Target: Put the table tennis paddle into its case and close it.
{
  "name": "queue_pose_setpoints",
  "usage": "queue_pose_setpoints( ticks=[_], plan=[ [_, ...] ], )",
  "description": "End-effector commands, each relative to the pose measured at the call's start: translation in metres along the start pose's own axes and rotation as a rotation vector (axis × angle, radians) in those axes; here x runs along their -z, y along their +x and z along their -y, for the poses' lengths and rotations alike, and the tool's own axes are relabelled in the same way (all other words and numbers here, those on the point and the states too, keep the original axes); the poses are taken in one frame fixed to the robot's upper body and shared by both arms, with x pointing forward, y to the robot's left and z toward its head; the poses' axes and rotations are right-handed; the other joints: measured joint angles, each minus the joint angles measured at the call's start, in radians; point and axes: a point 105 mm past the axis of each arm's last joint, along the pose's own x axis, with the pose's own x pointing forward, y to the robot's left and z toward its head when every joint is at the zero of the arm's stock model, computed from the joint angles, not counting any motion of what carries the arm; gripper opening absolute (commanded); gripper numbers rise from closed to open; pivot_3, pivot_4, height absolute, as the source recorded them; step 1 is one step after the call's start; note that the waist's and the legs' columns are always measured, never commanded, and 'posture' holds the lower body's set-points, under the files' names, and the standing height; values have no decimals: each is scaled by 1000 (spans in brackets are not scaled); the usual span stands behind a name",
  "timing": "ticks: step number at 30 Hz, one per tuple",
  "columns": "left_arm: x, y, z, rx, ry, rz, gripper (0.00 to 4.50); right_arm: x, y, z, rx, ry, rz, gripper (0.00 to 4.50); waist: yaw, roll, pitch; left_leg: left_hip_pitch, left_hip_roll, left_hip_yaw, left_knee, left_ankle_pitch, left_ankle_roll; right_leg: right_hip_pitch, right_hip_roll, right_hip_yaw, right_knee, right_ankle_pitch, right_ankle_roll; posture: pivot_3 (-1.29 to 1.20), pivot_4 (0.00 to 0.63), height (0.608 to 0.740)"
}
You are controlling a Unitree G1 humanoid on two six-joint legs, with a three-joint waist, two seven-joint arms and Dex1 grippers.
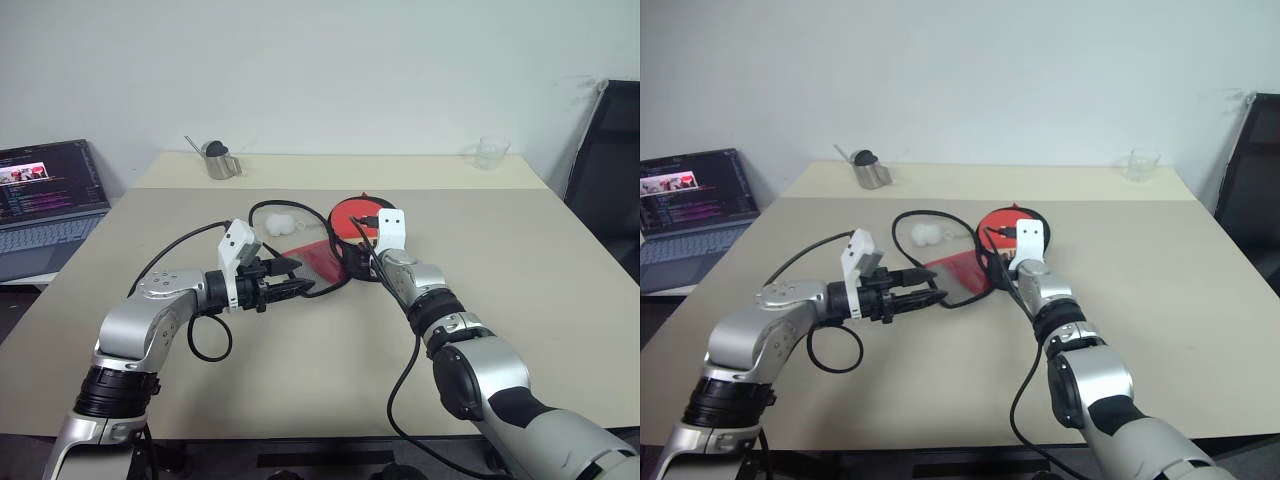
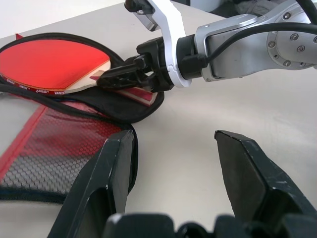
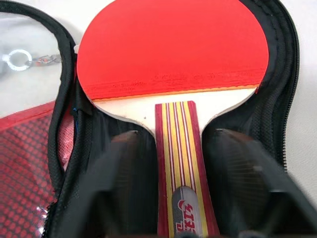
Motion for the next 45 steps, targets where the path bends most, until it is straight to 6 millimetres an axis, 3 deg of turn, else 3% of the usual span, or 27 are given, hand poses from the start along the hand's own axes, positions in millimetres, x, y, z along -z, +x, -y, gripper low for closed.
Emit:
queue_pose_setpoints(
  ticks=[1, 5, 7, 11, 14, 18, 24, 28, 30, 32, 33, 35, 37, 40, 45],
  plan=[
    [-12, 2, 2, 9, 52, 29, 2881, -15, -2, -5, -16, -23, 48, 4463, 0, 0, 0, 0, 0, 0, 0, 0, 0, 0, 0, 0, 0, 0, 0, 0, 150, 740],
    [-11, 2, -4, -26, 49, 28, 2881, -23, -4, -4, -31, -36, 75, 4463, 0, 0, 0, 0, 0, 0, 0, 0, 0, 0, 0, 0, 0, 0, 0, 0, 150, 740],
    [-10, 1, -17, -101, 49, 22, 2881, -36, -8, 1, -43, -2, 103, 4463, 1, 0, 0, 0, 0, 0, 0, 0, 0, 0, 0, 0, 0, 0, 0, 0, 150, 740],
    [3, -8, -45, -250, 49, -42, 2881, -90, -40, 7, -107, 30, 247, 4463, 3, 0, 0, 0, 0, -1, 0, 0, 0, 0, 0, 0, 0, -1, 2, 0, 150, 740],
    [3, -16, -66, -342, 0, -25, 2881, -108, -67, 16, -154, 28, 314, 4463, 3, 0, 0, -1, 0, -1, 0, 0, 0, 0, -1, 0, -1, -1, 3, 0, 150, 740],
    [13, -15, -86, -446, -64, -78, 2881, -106, -85, 30, -171, -17, 338, 4463, 4, 0, 0, -1, 0, -1, 0, 0, 0, 0, -3, -1, -1, -1, 3, 0, 150, 740],
    [15, -9, -93, -445, -84, -99, 2881, -101, -93, 60, -92, -57, 332, 4463, 1, 0, 0, -1, 0, 0, 0, 0, 0, 0, -4, -1, 0, -1, 3, 0, 150, 740],
    [17, -19, -104, -480, -82, -130, 1574, -101, -97, 76, -47, -56, 330, 4500, 1, 0, 0, -1, -1, 0, 0, 0, 0, -1, -2, -1, 0, -1, 3, 0, 150, 740],
    [19, -26, -112, -513, -80, -152, 893, -101, -105, 63, -190, -29, 331, 4500, 1, 0, 0, -1, -1, 0, 0, 0, 0, -1, -2, -1, 0, -1, 3, 0, 150, 740],
    [21, -30, -116, -530, -73, -174, 161, -98, -127, 34, -422, -114, 328, 4500, 1, 0, 0, -1, -1, 0, 0, 0, 0, -1, -1, 0, 0, -1, 3, 0, 150, 740],
    [24, -30, -117, -530, -71, -186, 14, -91, -141, 19, -544, -184, 318, 4500, 3, 0, 0, -1, 0, 0, 0, 0, 0, -1, -1, -1, 0, -1, 3, 0, 150, 740],
    [31, -25, -117, -528, -83, -209, 14, -69, -170, -3, -761, -306, 265, 4500, 4, 0, 0, -2, -1, 0, -1, 0, 0, -1, 2, -1, -2, -1, 3, 0, 150, 740],
    [35, -21, -118, -525, -89, -225, 14, -54, -183, -9, -859, -354, 216, 4500, 5, -1, 0, -3, -1, 0, 0, -1, 1, -1, 2, -1, -3, -1, 3, 0, 150, 740],
    [46, -16, -122, -547, -86, -277, 14, -40, -184, -13, -878, -386, 169, 4500, 6, -1, 0, -3, -1, -1, 2, -1, 1, -1, 1, -2, -3, -1, 4, 0, 150, 740],
    [54, 6, -123, -550, -69, -326, 14, -39, -179, -17, -873, -368, 173, 4500, 8, -1, 0, -3, -2, -1, 4, 0, 1, -1, 2, -2, -1, 1, 4, 0, 150, 740]
  ],
)
